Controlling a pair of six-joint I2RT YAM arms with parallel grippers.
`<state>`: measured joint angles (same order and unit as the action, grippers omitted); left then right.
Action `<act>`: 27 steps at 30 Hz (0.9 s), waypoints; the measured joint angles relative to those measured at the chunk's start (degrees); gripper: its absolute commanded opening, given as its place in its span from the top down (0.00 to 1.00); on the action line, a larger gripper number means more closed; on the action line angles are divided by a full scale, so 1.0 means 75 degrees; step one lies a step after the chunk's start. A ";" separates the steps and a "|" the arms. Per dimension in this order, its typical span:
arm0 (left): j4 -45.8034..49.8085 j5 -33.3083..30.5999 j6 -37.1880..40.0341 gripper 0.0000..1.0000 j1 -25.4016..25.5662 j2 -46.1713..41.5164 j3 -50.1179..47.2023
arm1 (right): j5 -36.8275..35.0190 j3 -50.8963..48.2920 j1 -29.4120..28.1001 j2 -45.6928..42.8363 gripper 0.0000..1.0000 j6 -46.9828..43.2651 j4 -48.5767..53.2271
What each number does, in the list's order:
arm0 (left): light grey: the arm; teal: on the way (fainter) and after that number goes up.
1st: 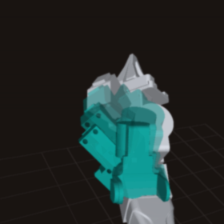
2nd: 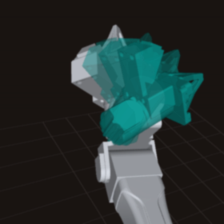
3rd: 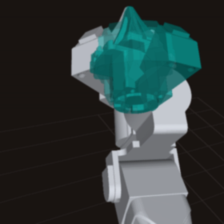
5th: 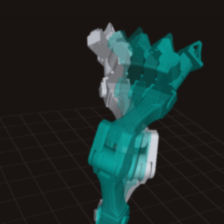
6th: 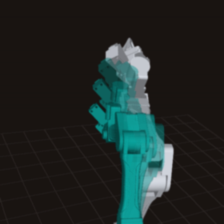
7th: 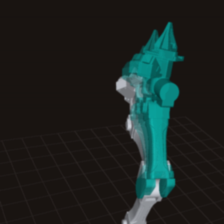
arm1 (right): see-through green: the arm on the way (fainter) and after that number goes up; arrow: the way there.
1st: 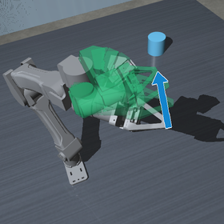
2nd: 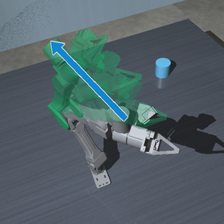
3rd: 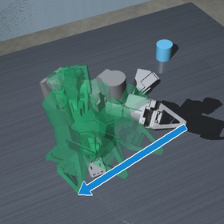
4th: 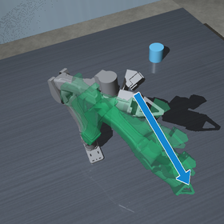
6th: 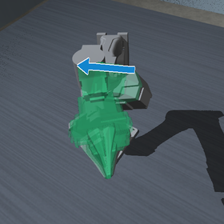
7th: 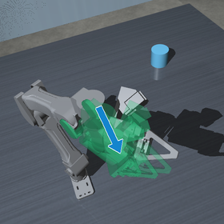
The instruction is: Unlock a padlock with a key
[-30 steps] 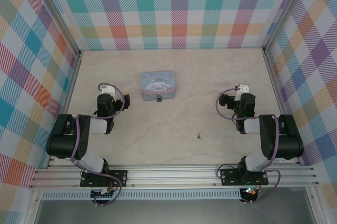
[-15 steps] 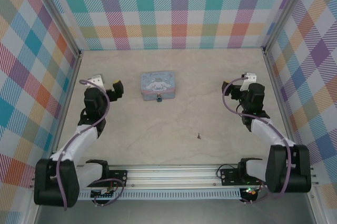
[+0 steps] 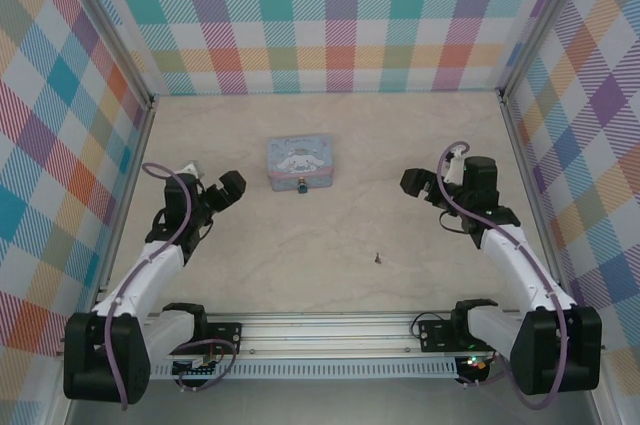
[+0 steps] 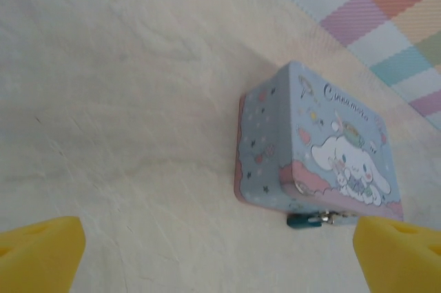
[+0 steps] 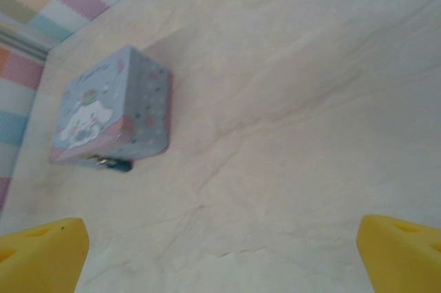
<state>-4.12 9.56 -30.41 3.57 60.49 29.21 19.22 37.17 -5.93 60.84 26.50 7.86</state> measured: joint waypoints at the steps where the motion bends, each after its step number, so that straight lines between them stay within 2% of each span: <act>1: 0.0000 0.0119 -0.0064 0.00 0.0000 0.0213 0.0052 | 0.0087 -0.0006 -0.0140 0.0076 0.00 0.0181 -0.0015; 7: -0.0067 0.0679 -0.0312 0.00 0.0006 0.1274 0.0574 | 0.0256 -0.0012 -0.0854 0.0892 0.00 0.0807 0.0029; 12: -0.0058 0.0997 -0.0472 0.00 0.0111 0.1542 0.0729 | 0.0195 0.0006 -0.1201 0.1373 0.01 0.0965 0.0600; 20: -0.0117 0.1128 -0.0833 0.01 0.0775 0.1556 0.0399 | -0.0277 0.0090 -0.2171 0.1428 0.15 0.1037 0.2194; 27: -0.0125 0.1122 -0.0833 0.00 0.0813 0.1559 0.0361 | -0.0425 0.0087 -0.2908 0.1781 0.30 0.1253 0.2987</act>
<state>-5.06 17.98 -36.67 9.67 72.18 31.92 16.03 37.82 -27.75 74.19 35.90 30.26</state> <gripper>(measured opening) 0.996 0.720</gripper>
